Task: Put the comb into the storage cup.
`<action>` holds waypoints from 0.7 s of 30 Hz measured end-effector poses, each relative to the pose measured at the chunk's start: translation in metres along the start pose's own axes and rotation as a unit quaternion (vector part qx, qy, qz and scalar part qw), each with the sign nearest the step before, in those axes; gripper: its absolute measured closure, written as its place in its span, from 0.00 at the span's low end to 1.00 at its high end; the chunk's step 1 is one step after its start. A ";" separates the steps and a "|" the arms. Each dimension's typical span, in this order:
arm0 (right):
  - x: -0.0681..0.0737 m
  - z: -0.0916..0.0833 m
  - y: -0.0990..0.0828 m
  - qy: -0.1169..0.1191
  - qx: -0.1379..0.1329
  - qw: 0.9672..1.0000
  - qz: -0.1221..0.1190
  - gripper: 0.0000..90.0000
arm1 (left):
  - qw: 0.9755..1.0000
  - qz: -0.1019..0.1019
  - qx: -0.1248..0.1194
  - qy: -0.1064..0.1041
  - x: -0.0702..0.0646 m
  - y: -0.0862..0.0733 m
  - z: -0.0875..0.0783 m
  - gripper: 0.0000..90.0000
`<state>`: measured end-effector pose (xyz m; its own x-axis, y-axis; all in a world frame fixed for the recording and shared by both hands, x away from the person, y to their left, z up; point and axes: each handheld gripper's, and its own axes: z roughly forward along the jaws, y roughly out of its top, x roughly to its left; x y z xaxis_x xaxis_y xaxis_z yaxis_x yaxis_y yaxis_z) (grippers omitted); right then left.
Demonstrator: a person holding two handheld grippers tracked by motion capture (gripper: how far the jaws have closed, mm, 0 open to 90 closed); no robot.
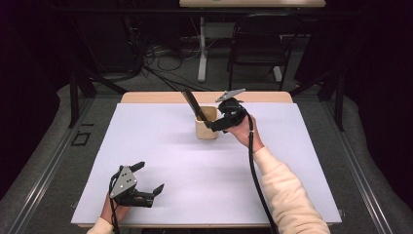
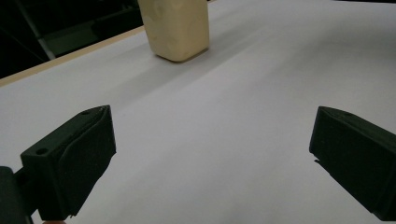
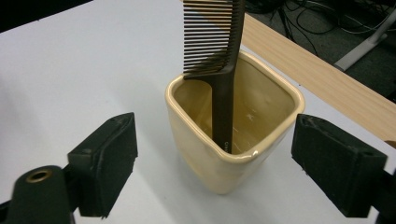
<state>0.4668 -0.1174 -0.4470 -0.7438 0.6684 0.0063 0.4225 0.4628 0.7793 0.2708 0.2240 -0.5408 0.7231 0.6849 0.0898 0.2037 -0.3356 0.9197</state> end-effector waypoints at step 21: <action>0.003 -0.035 -0.030 0.029 -0.010 1.000 0.005 0.00 | 1.000 -0.002 0.000 0.000 0.000 0.000 0.000 0.00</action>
<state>0.4342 -0.1495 -0.4484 -0.7684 0.6381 0.0490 0.4194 0.4442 0.7917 0.2708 0.2238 -0.5413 0.7226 0.6859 0.0862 0.2069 -0.3335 0.9197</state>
